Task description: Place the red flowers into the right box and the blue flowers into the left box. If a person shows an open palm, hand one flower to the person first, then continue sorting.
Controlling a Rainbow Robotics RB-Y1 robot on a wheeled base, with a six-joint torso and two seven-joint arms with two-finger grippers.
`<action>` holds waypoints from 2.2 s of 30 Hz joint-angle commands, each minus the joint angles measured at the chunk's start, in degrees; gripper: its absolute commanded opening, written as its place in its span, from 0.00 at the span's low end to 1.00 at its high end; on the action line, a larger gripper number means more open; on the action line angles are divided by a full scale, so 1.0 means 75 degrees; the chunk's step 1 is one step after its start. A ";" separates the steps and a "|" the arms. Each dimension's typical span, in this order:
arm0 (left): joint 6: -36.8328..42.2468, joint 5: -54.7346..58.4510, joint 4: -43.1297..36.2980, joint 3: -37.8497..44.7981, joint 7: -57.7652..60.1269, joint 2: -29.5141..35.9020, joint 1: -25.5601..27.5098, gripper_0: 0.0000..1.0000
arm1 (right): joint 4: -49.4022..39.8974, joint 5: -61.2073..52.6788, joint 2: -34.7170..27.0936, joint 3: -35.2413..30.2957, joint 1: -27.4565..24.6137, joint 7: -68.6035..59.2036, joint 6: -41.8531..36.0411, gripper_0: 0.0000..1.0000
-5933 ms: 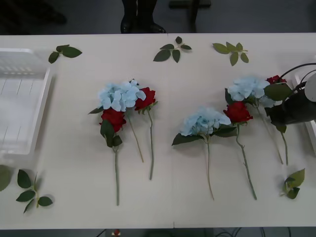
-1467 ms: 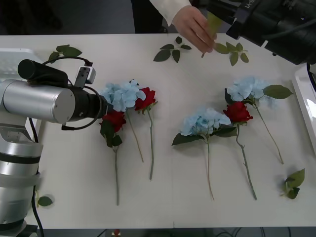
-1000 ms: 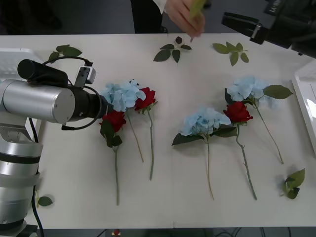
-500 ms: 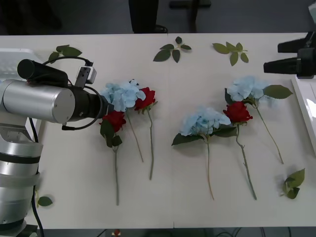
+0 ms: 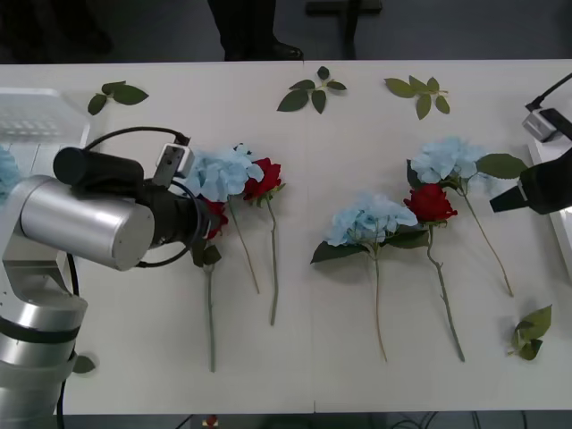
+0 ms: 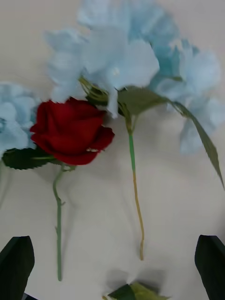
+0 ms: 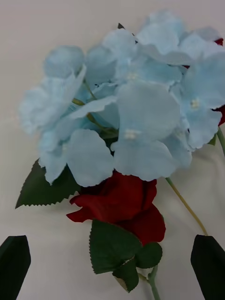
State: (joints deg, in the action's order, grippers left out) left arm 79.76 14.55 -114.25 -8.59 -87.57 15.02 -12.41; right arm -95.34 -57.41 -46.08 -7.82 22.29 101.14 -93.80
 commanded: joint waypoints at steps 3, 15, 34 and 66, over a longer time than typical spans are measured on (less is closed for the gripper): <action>-0.0779 -0.0757 -0.0013 -0.0565 0.0238 0.0048 0.0507 1.00 | -0.0144 0.0905 -0.0161 0.1054 0.0051 -0.0935 0.0319 1.00; -0.2174 -0.1940 0.1804 -0.0987 0.0285 -0.0386 0.0237 1.00 | 0.0665 0.1772 0.0413 0.1558 0.0051 -0.0677 0.1351 1.00; -0.2830 -0.2491 0.2964 -0.0882 0.0355 -0.0726 -0.0208 0.00 | 0.1626 0.2030 0.0800 0.2343 0.0063 -0.0419 0.3132 1.00; -0.0052 -0.0956 -0.0493 0.0583 0.0098 0.0950 0.0682 0.00 | 0.2106 0.2405 0.1046 0.2378 0.0098 -0.0255 0.3776 0.00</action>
State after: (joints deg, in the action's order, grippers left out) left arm 82.98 10.32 -122.05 -2.40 -86.88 22.41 -7.36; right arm -78.75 -39.12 -37.87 11.18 21.86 97.26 -65.53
